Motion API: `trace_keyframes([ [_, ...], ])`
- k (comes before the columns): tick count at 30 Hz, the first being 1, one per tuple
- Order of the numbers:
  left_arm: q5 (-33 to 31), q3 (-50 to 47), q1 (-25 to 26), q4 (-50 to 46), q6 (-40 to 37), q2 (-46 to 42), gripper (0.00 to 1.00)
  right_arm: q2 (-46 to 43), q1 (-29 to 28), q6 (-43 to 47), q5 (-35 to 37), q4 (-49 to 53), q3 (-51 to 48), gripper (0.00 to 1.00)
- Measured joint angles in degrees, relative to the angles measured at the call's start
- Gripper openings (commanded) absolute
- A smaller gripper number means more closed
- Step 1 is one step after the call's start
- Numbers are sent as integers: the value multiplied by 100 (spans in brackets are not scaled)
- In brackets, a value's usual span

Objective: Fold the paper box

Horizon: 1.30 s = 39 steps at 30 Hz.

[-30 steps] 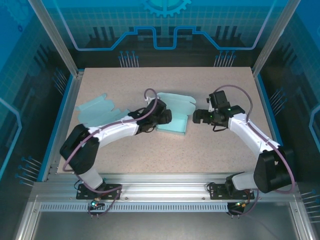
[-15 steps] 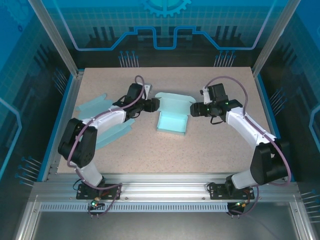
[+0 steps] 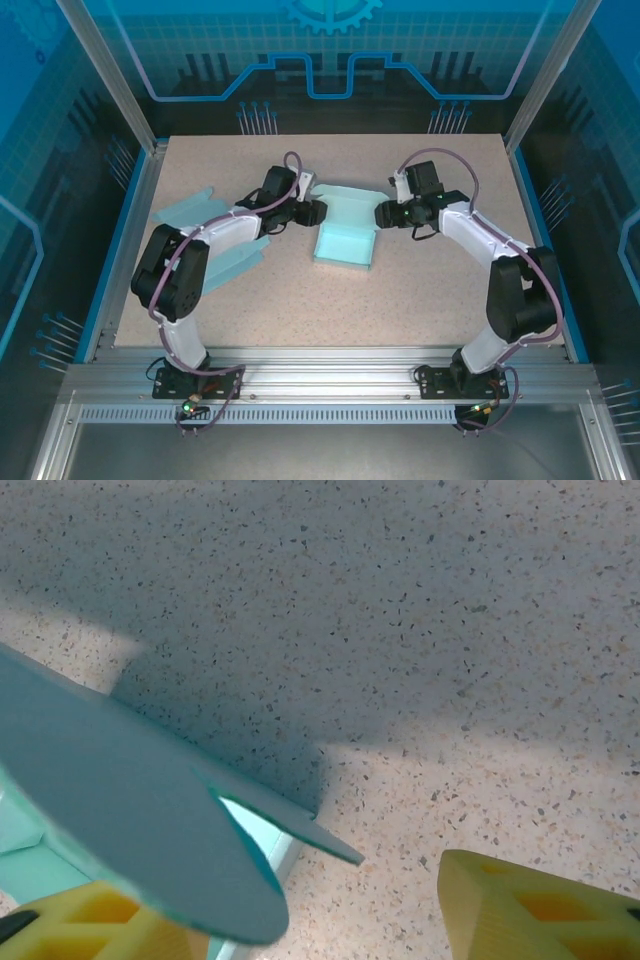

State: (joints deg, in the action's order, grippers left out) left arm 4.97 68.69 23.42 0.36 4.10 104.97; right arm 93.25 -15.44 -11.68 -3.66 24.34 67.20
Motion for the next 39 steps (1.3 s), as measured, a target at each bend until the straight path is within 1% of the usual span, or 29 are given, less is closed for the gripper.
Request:
trace_keyframes([
  [2, -2, 48, 0, 0, -13, 42, 65, 20, 0, 7, -61, -39, 2, 55],
  [4, 0, 103, 0, 0, -28, 87, 58, 48, 0, 15, -157, -107, 4, 51],
  [6, 2, 146, 0, 2, -76, 125, 51, 96, 0, 13, -271, -195, 7, 49],
  [12, 50, 168, 0, 2, -107, 155, 37, 210, 0, -83, -459, -352, 7, 40],
  [15, 76, 166, 0, 7, -22, 155, 35, 210, 0, -175, -452, -474, -4, 36],
  [19, 90, 107, 11, 155, 136, 149, 32, 210, -31, -328, -407, -599, -52, 29],
  [22, 11, -24, 96, 299, 315, 114, 29, 210, -146, -448, -273, -638, -96, 27],
  [26, -334, -251, 334, 472, 649, 39, 25, 208, -437, -643, 11, -693, -151, 23],
  [29, -673, -402, 514, 664, 940, -7, 22, 192, -669, -850, 356, -695, -192, 17],
  [33, -1126, -540, 697, 848, 1272, -46, 22, 92, -820, -1088, 793, -730, -299, 16],
  [37, -1510, -625, 940, 940, 1506, -81, 22, -22, -933, -1279, 1172, -748, -428, 8],
  [39, -1637, -645, 1029, 1001, 1582, -118, 21, -63, -946, -1307, 1344, -776, -494, 6],
])
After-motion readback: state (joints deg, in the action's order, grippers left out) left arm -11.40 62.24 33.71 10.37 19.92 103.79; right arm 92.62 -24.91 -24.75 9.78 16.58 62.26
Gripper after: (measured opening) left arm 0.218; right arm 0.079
